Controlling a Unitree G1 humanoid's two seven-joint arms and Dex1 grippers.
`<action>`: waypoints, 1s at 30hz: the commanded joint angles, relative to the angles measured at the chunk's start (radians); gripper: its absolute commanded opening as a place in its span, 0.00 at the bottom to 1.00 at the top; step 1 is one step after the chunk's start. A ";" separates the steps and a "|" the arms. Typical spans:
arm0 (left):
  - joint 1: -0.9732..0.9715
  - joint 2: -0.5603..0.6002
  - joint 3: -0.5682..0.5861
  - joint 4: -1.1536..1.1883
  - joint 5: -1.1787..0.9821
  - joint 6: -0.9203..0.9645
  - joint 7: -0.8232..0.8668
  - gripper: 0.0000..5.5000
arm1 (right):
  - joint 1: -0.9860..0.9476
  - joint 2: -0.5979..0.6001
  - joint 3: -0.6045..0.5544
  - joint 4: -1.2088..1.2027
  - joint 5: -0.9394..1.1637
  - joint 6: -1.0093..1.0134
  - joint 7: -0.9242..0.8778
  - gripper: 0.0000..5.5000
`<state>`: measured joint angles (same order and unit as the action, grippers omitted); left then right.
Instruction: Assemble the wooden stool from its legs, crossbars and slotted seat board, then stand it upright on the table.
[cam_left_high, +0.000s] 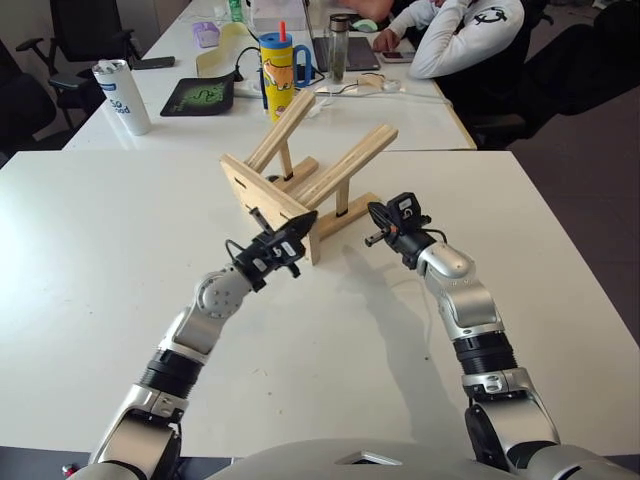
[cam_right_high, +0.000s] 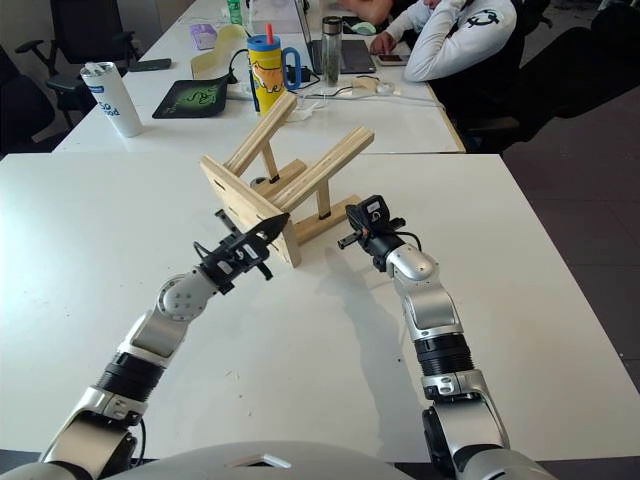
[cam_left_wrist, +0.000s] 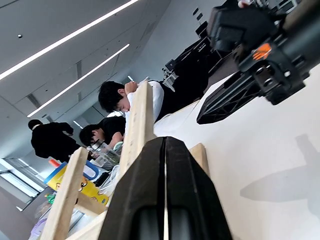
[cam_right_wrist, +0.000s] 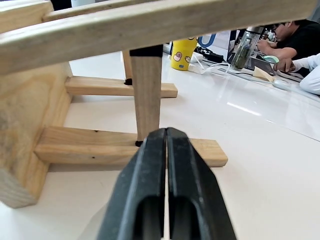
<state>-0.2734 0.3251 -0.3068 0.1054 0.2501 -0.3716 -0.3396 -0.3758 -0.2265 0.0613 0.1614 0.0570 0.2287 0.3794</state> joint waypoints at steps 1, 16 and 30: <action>-0.068 -0.001 0.046 -0.001 -0.018 0.058 -0.007 0.00 | -0.024 0.006 -0.015 0.010 0.003 -0.001 -0.018 0.00; -0.445 0.169 0.304 0.669 -0.016 0.109 0.206 0.00 | -0.015 0.018 -0.006 0.002 -0.001 0.000 -0.017 0.00; -0.722 0.179 0.114 1.194 0.194 0.008 0.321 0.00 | -0.023 0.025 0.011 0.006 0.002 0.008 -0.002 0.00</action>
<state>-0.9629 0.5162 -0.1553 1.2715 0.4079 -0.3521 -0.0167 -0.3857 -0.2065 0.0657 0.1721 0.0561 0.2241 0.3694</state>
